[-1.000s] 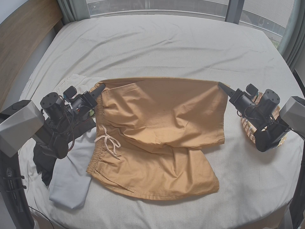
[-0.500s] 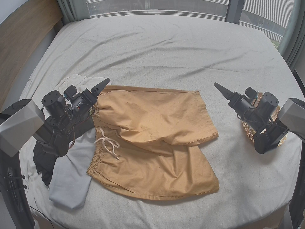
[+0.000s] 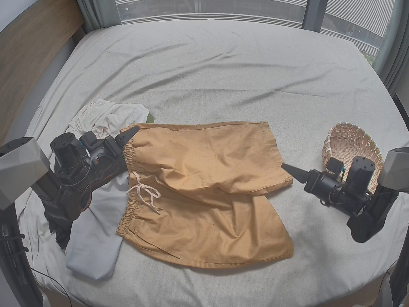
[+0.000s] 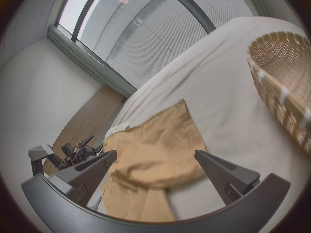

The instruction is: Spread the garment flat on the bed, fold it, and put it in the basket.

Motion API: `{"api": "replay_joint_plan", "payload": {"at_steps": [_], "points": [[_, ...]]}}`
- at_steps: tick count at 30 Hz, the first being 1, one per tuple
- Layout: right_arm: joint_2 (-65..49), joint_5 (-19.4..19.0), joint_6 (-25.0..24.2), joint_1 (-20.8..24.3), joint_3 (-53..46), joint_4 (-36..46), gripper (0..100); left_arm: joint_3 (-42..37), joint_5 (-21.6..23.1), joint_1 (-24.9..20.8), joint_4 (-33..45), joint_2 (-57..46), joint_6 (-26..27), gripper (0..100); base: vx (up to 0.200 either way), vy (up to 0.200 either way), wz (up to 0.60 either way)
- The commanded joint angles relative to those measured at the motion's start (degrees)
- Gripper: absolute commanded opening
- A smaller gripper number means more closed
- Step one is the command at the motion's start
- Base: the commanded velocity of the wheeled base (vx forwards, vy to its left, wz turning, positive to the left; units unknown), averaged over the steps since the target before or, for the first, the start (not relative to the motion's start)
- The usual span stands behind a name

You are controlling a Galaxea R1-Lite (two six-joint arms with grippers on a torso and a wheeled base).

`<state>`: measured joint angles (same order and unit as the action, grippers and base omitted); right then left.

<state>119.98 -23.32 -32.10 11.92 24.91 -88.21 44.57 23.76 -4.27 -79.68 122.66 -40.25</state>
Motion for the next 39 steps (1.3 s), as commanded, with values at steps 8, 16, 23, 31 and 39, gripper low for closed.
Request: {"api": "replay_joint_plan", "payload": {"at_steps": [8, 16, 23, 31, 39], "points": [[-2.12, 0.29, 0.55, 1.61, -14.53, 0.14, 100, -9.68, 0.85, 2.42, 1.02, -7.35, 3.95, 100, 0.0, 0.0, 0.0], [4.74, -0.06, 0.37, 1.79, -14.36, -0.03, 100, -10.64, 1.38, 1.45, -1.53, -9.9, 3.95, 100, 0.0, 0.0, 0.0], [7.02, 0.12, 1.69, 3.46, -12.69, -0.12, 100, -13.89, 1.73, -3.73, -5.49, -10.16, 3.87, 100, 0.0, 0.0, 0.0], [7.55, 0.12, 1.69, 5.13, -11.28, -0.12, 100, -15.04, 1.73, -5.49, -8.74, -8.67, 3.87, 100, 0.0, 0.0, 0.0], [9.04, 0.12, 1.69, 5.48, -11.02, -0.12, 0, -15.13, 1.73, -5.58, -8.74, -8.05, 3.87, 100, 0.0, 0.0, 0.0]]}}
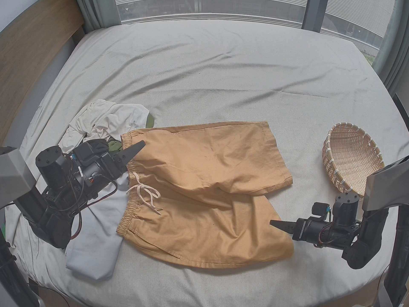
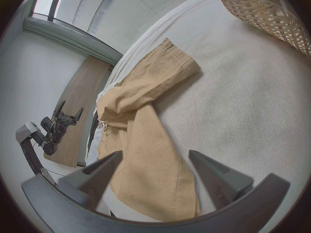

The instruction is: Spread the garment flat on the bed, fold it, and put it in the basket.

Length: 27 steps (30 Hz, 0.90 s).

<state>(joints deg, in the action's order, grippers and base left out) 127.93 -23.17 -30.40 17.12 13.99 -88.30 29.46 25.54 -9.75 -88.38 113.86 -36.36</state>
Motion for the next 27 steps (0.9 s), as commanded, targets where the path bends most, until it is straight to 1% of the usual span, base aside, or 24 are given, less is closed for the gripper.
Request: {"api": "replay_joint_plan", "payload": {"at_steps": [1, 6, 13, 15, 16, 19, 23, 27], "points": [[1.18, -0.03, -0.01, 0.29, -0.28, -0.03, 0, -0.02, -0.05, -0.09, -0.04, 0.93, -0.02, 100, 0.0, 0.0, 0.0], [-1.63, -0.12, -0.01, 0.73, -1.69, 0.05, 0, -0.02, -0.05, -0.09, -0.04, 1.01, -0.02, 100, 0.0, 0.0, 0.0], [-3.39, -0.56, 0.26, 6.18, -6.52, 0.05, 0, -0.11, -0.05, -0.09, -0.12, 1.54, 0.07, 100, 0.0, 0.0, 0.0], [-3.39, -0.56, 0.26, 6.44, -6.7, 0.05, 0, -0.02, -0.05, -0.09, -0.12, 1.54, 0.07, 100, 0.0, 0.0, 0.0], [-3.21, -0.64, 0.26, 8.2, -7.23, 0.05, 0, -0.11, -0.05, -0.09, -0.12, 1.54, 0.07, 100, 0.0, 0.0, 0.0], [-2.68, -0.64, 0.26, 9.52, -7.23, 0.05, 0, -0.11, -0.05, -0.09, -0.04, 1.54, 0.07, 100, 0.0, 0.0, 0.0], [-1.28, -0.56, 0.26, 10.75, -7.23, 0.05, 0, -0.11, -0.05, -0.09, -0.12, 1.54, 0.07, 100, 0.0, 0.0, 0.0], [-0.75, -0.56, 0.26, 10.66, -7.14, -0.03, 0, -0.2, -0.05, -0.09, -0.12, 1.54, 0.07, 100, 0.0, 0.0, 0.0]]}}
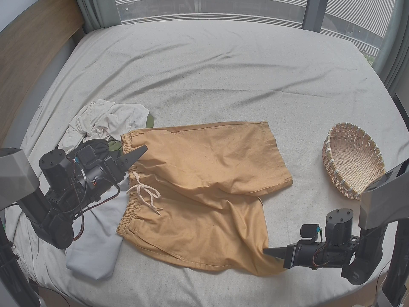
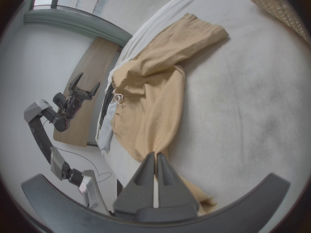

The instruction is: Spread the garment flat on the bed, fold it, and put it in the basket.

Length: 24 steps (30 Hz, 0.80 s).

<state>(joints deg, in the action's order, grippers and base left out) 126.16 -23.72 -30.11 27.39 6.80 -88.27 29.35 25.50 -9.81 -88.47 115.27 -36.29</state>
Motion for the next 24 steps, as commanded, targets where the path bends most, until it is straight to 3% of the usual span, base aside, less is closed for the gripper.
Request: {"api": "replay_joint_plan", "payload": {"at_steps": [1, 3, 4, 14, 24], "points": [[1.11, -0.1, -0.04, 0.03, 0.14, -0.06, 0, -0.18, -0.01, -0.03, -0.04, 0.13, -0.01, 100, 0.0, 0.0, 0.0], [1.02, -0.1, -0.04, -0.15, 0.05, -0.06, 0, -0.18, -0.01, -0.03, -0.04, 0.3, -0.01, 100, 0.0, 0.0, 0.0], [0.84, -0.1, -0.04, -0.23, 0.05, -0.06, 100, -0.18, -0.01, -0.03, 0.05, 0.3, 0.08, 100, 0.0, 0.0, 0.0], [-0.3, 0.7, -0.04, -6.91, 7.0, -0.15, 100, -0.26, -0.01, -0.56, 0.05, 0.57, -0.01, 100, 0.0, 0.0, 0.0], [1.98, 3.68, -0.12, -6.74, 10.51, 0.03, 100, -0.26, -0.01, -1.26, -0.04, 1.18, 0.08, 100, 0.0, 0.0, 0.0]]}}
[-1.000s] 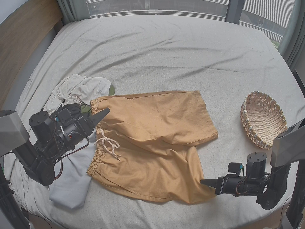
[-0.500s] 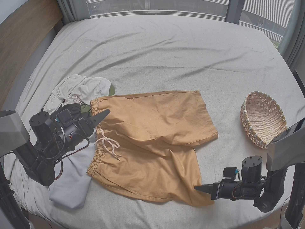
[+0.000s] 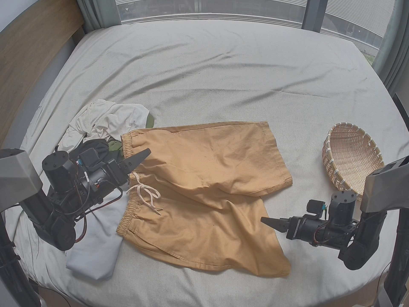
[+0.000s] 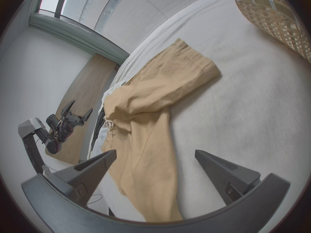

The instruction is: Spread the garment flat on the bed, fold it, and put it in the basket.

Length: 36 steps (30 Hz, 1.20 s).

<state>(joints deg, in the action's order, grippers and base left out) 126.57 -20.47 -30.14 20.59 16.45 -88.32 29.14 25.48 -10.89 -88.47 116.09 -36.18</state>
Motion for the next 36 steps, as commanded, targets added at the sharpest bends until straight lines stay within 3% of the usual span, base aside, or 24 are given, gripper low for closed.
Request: {"api": "replay_joint_plan", "payload": {"at_steps": [1, 13, 19, 28, 36], "points": [[1.66, 0.34, -0.1, 0.06, 0.78, 0.08, 100, -0.04, 0.01, -0.19, -0.04, 0.36, -0.12, 100, 0.0, 0.0, 0.0], [3.68, -1.42, -0.45, 3.32, 0.43, -0.19, 100, 0.13, -0.08, -0.1, -0.04, 0.1, -0.12, 100, 0.0, 0.0, 0.0], [-4.06, -1.59, -5.55, 8.59, -0.62, -0.1, 100, 0.13, -0.08, -0.01, -0.04, 0.19, -0.12, 100, 0.0, 0.0, 0.0], [-9.86, -1.59, -5.9, 16.24, -3.53, 0.08, 100, 0.4, -0.08, 0.16, -0.04, 0.89, -0.12, 100, 0.0, 0.0, 0.0], [-4.32, -1.59, -5.37, 17.38, -2.12, 0.08, 100, 0.22, -0.17, 0.08, -0.04, 1.33, -0.12, 100, 0.0, 0.0, 0.0]]}}
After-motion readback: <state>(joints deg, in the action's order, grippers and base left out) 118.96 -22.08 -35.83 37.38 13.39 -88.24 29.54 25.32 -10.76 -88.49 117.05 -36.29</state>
